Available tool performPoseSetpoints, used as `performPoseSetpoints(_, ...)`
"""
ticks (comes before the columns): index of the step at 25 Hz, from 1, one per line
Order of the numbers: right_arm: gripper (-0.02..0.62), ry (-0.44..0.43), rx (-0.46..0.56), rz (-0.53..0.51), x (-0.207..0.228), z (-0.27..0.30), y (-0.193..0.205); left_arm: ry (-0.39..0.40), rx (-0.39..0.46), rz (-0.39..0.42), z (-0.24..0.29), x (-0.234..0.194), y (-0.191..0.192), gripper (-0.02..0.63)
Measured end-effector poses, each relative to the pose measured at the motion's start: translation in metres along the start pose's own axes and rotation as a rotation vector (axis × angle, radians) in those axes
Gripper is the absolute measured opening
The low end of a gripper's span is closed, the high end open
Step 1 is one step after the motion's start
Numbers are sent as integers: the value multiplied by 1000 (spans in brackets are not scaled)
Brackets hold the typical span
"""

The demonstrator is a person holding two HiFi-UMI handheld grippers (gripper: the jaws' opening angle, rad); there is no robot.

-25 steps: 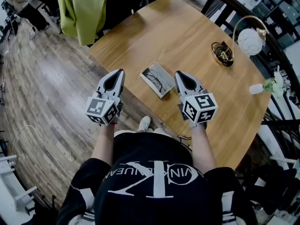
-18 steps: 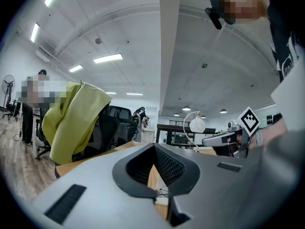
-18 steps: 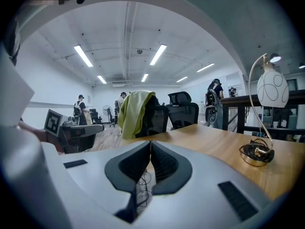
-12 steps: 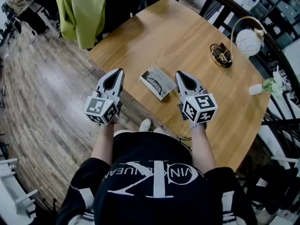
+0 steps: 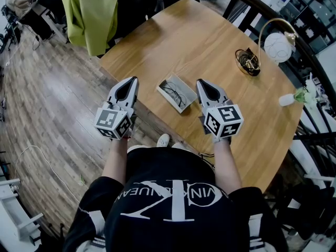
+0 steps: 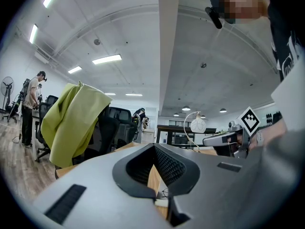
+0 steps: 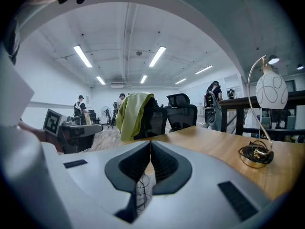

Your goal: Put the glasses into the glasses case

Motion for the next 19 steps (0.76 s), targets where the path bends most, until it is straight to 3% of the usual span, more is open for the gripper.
performPoseSetpoints(19,26,8,16,24,-1,2,1,0,4,5,-2,-6,-2,15)
Point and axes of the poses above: the fingertips, and each gripper's own axes: z forward along the fingers, x to its right, y out of its underside, the point moved 10 cm from there along -z, backward along the fingers, and after that the axes turned 10 degrees about -x, right-handed, at the moved point
